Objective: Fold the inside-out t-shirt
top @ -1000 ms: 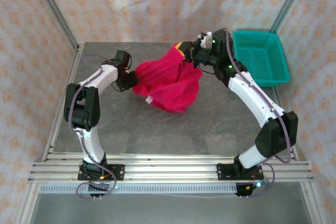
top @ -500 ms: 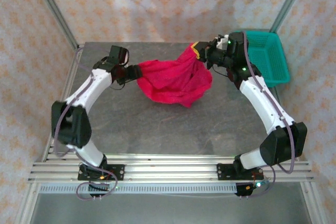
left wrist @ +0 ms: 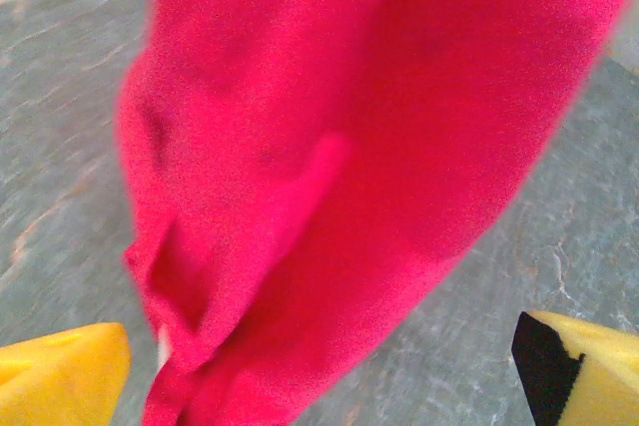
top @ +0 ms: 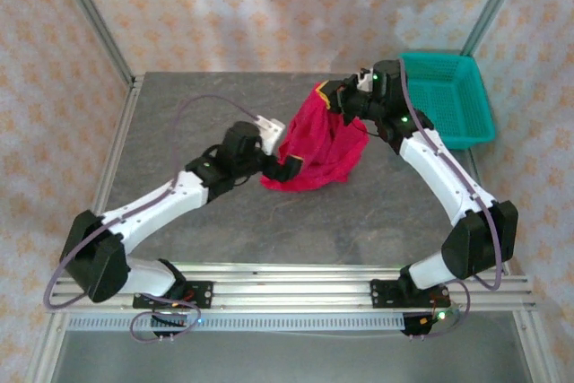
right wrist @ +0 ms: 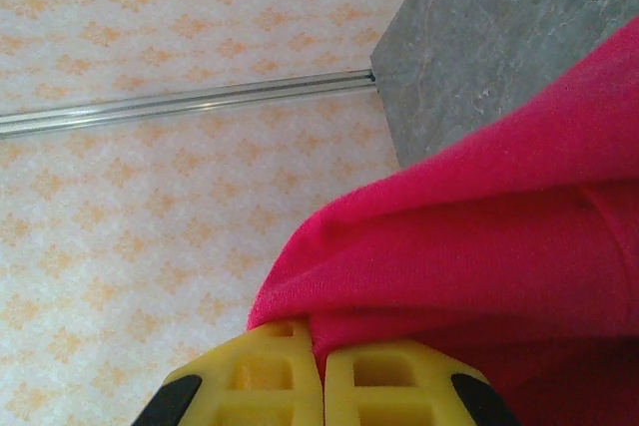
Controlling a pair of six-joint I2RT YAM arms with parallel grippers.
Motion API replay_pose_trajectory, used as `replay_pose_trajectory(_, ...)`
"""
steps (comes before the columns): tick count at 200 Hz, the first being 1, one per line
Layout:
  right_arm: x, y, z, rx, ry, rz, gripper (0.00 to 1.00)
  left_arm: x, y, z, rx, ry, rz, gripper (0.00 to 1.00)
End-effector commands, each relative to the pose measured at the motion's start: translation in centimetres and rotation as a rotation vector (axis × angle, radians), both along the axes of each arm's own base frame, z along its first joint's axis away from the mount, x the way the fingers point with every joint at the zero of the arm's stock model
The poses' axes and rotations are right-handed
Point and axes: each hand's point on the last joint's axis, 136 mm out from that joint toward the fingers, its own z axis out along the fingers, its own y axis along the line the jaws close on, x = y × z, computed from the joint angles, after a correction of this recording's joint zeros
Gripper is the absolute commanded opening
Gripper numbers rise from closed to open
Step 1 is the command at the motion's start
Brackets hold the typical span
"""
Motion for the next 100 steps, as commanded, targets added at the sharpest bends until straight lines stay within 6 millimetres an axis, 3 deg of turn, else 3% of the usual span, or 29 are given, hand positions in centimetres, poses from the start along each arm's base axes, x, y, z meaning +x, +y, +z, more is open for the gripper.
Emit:
replay_pose_trajectory(1, -0.7, 0.0, 0.1, -0.019, -0.011, -0.001, 0.00, 3.5, -1.2, 3.0, -0.004, -0.179, 0.044, 1.00)
replay_pose_trajectory(34, -1.0, 0.2, -0.8, -0.027, 0.005, 0.007, 0.00, 5.2, -3.4, 3.9, -0.069, -0.183, 0.054, 1.00)
replay_pose_trajectory(64, -1.4, 0.2, -1.1, -0.033, 0.009, 0.008, 0.00, 7.4, -4.9, 3.0, -0.066, -0.143, 0.102, 0.97)
replay_pose_trajectory(71, -1.6, 0.2, -1.3, -0.037, 0.009, 0.007, 0.00, 7.8, -5.1, 3.0, -0.068, -0.137, 0.108, 0.88)
replay_pose_trajectory(79, -1.6, 0.0, -1.7, -0.049, 0.015, 0.004, 0.00, 8.1, -5.3, 2.7, -0.055, -0.122, 0.110, 0.60)
replay_pose_trajectory(90, -1.6, -0.2, -2.2, -0.065, 0.021, 0.002, 0.00, 8.3, -5.4, 2.7, -0.029, -0.100, 0.104, 0.01)
replay_pose_trajectory(100, -1.5, -0.5, -2.7, -0.080, 0.027, -0.003, 0.00, 8.3, -5.0, 2.9, 0.000, -0.076, 0.123, 0.00)
